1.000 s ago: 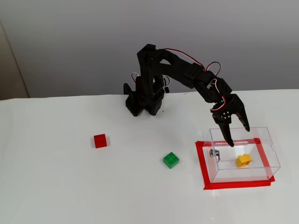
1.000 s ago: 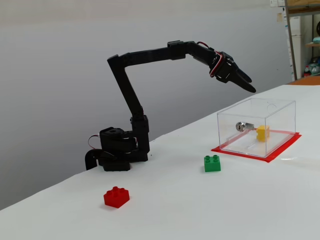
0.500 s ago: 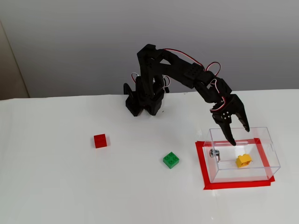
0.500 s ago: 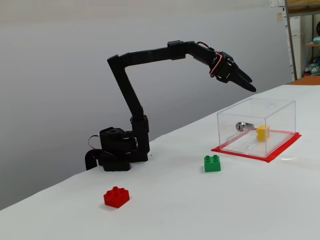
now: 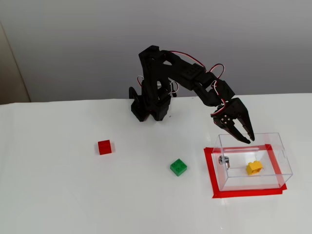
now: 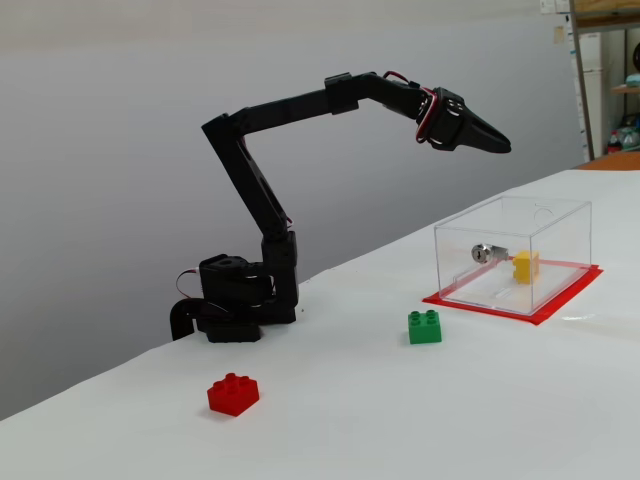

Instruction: Pick the yellow lego brick and place it into the transparent box

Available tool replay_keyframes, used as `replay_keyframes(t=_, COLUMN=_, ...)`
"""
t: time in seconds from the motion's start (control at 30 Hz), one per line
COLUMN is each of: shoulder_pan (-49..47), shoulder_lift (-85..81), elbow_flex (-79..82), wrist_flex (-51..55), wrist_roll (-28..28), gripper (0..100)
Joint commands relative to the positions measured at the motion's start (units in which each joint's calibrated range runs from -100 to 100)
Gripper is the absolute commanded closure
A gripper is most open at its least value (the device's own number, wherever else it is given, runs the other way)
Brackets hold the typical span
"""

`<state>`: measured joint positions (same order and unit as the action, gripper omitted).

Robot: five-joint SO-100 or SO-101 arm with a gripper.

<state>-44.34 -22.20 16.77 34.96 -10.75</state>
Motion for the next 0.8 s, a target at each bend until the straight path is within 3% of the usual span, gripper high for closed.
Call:
replay_keyframes(t=0.0, shoulder_pan=2.9, shoulder_lift=-4.3, elbow_flex=-0.3, wrist_flex=1.5, wrist_roll=0.1, gripper=99)
replay_keyframes(t=0.77, shoulder_pan=34.2, shoulder_lift=-21.3, elbow_flex=-0.3, wrist_flex=25.6, wrist_roll=0.2, gripper=98)
